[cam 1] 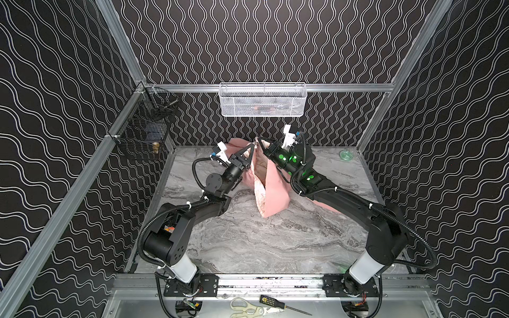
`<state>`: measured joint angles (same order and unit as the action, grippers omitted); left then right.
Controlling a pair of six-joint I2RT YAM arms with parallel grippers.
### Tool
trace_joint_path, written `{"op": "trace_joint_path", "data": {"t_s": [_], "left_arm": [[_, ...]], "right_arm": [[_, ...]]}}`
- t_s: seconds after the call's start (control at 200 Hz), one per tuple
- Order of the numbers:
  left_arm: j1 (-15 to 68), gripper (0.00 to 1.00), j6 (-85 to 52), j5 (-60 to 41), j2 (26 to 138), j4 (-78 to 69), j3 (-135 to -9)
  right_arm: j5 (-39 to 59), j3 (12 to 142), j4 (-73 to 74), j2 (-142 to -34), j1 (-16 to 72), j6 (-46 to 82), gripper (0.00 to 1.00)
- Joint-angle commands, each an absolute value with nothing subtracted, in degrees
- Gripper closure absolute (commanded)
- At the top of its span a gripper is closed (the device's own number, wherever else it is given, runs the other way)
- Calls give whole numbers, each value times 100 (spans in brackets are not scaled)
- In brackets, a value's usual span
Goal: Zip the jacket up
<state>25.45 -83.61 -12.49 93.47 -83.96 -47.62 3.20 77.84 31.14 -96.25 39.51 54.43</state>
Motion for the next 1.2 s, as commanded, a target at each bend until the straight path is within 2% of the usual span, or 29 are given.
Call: {"op": "trace_joint_path", "data": {"t_s": [0.0, 1.196], "left_arm": [[2544, 100, -8428, -1213, 9343, -8833, -4758], [2548, 100, -8499, -1169, 9413, -8868, -4886]], "right_arm": [[278, 7778, 3393, -9545, 3973, 5421, 100], [521, 7648, 3414, -9469, 4036, 5317, 100]]}}
